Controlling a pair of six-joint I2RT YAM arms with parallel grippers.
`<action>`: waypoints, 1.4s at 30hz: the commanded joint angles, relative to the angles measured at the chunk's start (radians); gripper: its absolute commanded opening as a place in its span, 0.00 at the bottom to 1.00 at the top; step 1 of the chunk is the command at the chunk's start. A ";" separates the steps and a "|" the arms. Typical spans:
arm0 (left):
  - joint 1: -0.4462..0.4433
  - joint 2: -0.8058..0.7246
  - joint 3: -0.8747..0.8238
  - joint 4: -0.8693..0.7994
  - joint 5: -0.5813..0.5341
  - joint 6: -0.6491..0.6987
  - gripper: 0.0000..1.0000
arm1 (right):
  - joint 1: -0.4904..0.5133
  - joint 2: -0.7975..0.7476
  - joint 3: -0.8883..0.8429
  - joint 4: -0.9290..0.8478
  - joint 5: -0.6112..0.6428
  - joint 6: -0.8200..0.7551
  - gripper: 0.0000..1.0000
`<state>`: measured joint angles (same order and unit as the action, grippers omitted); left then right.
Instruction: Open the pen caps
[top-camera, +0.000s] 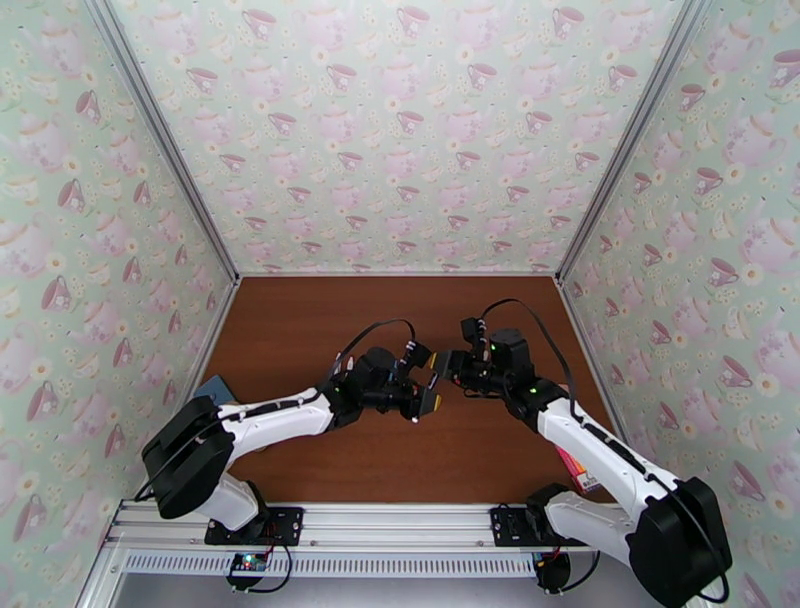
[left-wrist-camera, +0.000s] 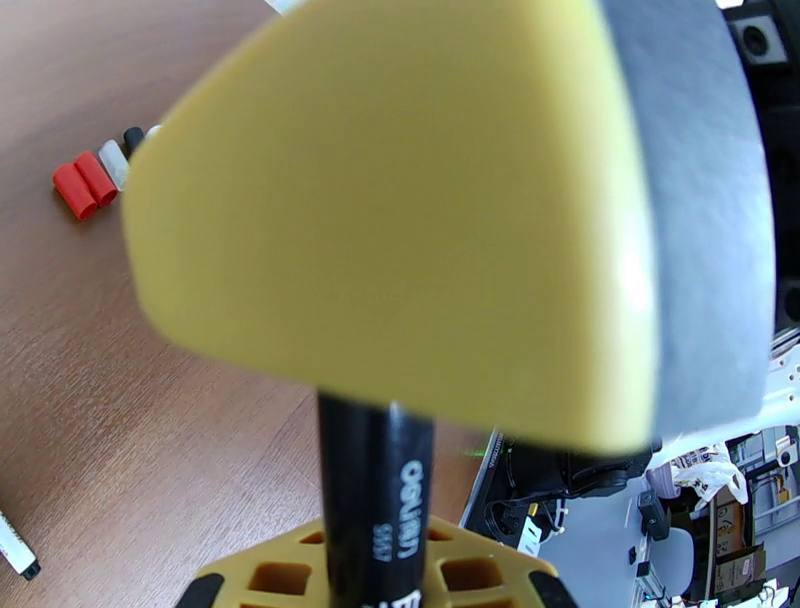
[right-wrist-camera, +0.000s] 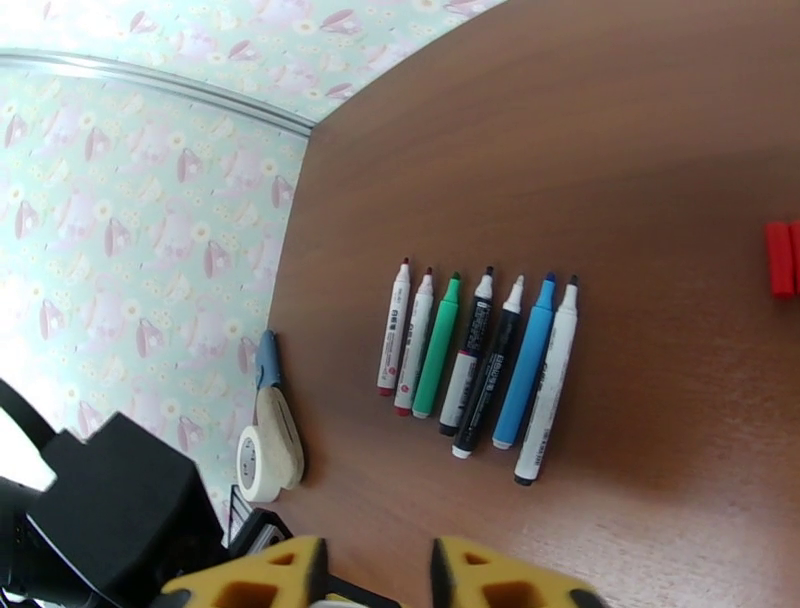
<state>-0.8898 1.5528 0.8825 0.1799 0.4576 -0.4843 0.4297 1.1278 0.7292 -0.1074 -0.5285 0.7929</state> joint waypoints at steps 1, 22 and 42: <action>-0.001 -0.006 0.016 0.000 0.014 0.021 0.06 | -0.003 0.008 0.032 0.021 -0.020 0.006 0.22; -0.067 -0.032 0.071 -0.248 -0.314 0.154 0.04 | 0.016 0.014 0.116 -0.176 0.153 0.051 0.00; 0.001 -0.153 -0.045 -0.077 0.149 0.082 0.04 | -0.047 -0.106 0.180 -0.130 -0.010 -0.077 0.00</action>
<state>-0.8967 1.4326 0.8764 0.1463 0.4805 -0.4049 0.4419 1.0470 0.8597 -0.2863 -0.5705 0.7322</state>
